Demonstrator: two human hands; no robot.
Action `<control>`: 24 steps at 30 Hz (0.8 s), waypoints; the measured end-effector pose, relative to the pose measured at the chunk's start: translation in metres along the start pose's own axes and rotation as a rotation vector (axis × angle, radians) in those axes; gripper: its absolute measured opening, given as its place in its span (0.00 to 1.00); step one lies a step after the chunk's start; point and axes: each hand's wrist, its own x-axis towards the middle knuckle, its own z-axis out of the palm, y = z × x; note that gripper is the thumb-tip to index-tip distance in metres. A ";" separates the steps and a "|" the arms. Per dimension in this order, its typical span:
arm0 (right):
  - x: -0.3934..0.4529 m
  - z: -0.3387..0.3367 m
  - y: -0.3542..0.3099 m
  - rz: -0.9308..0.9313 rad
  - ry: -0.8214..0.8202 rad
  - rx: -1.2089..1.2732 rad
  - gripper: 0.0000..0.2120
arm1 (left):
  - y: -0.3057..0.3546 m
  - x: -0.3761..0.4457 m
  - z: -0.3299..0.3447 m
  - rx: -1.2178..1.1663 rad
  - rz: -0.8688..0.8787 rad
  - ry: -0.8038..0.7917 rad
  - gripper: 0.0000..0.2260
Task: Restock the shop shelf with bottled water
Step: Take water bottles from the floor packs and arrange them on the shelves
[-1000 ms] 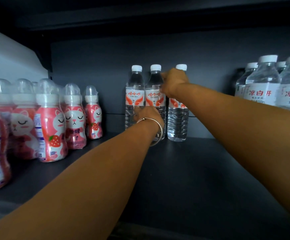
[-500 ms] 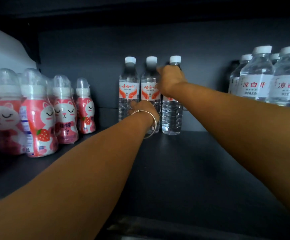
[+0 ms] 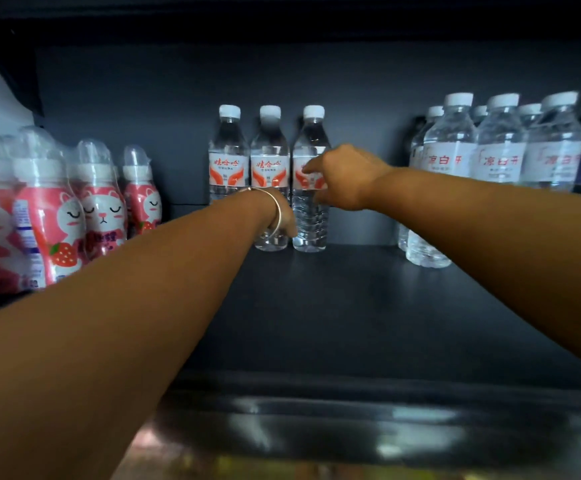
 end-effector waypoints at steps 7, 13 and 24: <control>-0.050 -0.018 0.006 0.034 -0.212 -0.058 0.26 | 0.020 -0.047 -0.013 -0.035 0.051 0.028 0.29; -0.128 -0.050 0.015 0.073 -0.225 -0.064 0.24 | 0.059 -0.131 -0.010 -0.001 0.166 0.118 0.22; -0.380 -0.076 0.039 0.175 -0.087 -0.016 0.17 | 0.157 -0.305 0.086 -0.208 0.316 0.160 0.24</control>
